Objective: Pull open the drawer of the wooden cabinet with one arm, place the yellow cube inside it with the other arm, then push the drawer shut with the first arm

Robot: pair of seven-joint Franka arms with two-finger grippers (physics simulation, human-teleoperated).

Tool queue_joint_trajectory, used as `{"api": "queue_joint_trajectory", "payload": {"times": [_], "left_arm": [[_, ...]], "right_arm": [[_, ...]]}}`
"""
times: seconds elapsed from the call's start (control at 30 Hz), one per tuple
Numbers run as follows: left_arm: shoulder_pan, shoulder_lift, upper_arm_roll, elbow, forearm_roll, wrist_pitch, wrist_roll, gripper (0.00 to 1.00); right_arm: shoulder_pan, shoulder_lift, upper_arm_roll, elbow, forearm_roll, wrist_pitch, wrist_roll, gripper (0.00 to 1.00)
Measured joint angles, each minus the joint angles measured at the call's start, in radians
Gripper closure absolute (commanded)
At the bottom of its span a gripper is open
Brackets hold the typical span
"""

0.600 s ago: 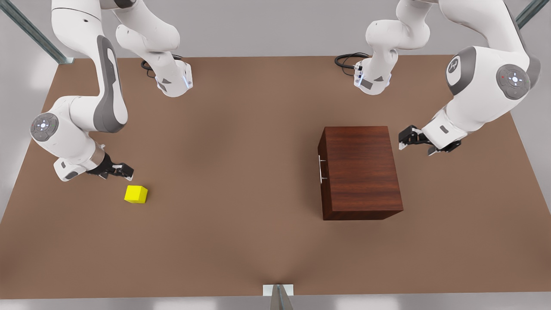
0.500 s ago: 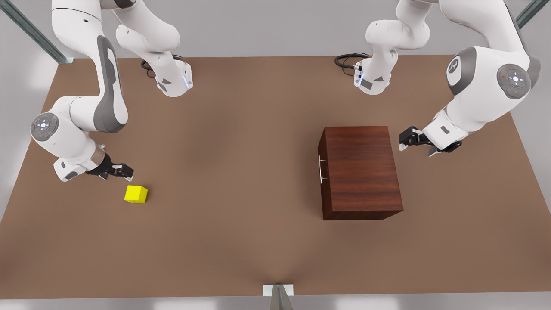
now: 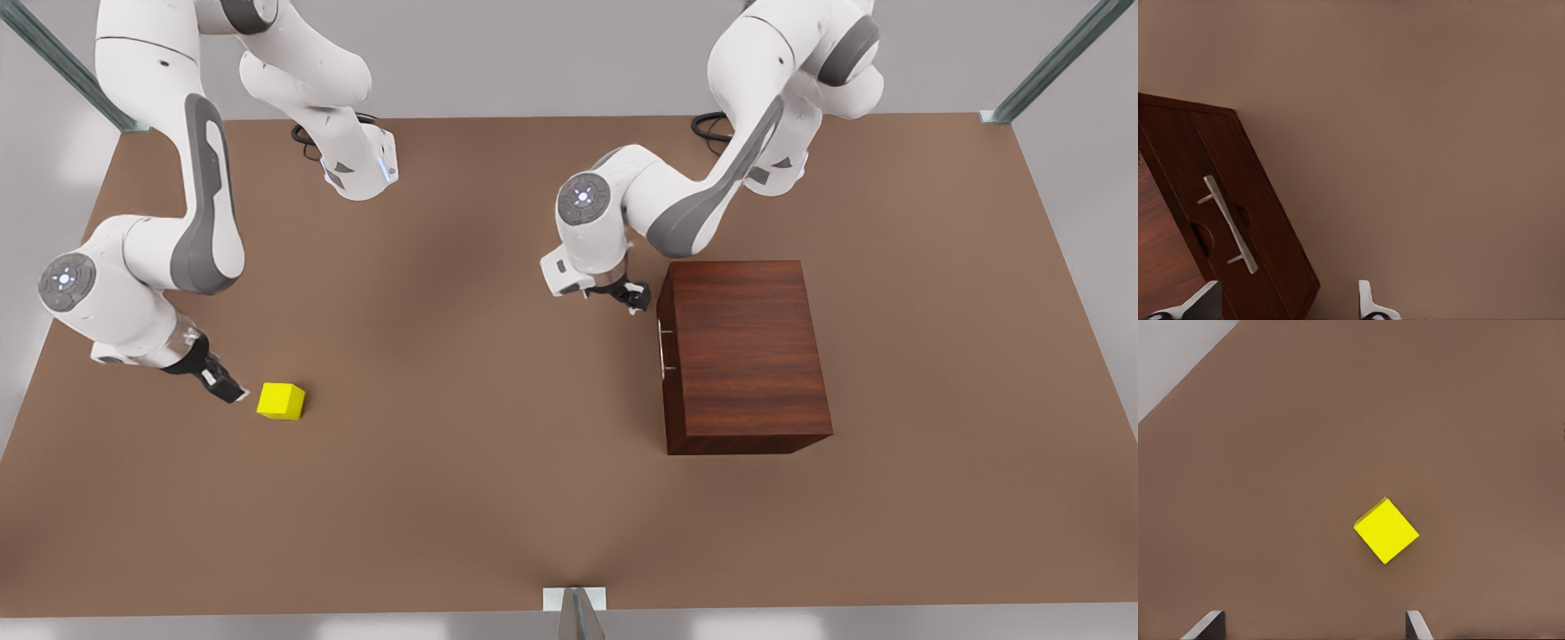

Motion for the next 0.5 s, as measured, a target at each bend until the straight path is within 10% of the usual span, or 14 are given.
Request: {"api": "queue_joint_trajectory", "payload": {"times": [0.5], "left_arm": [[0.024,0.108,0.01,-0.04,0.168,0.05,-0.315,0.0]], "right_arm": [[0.003,0.028,0.005,0.0,-0.003,0.038,0.449,0.0]]}}
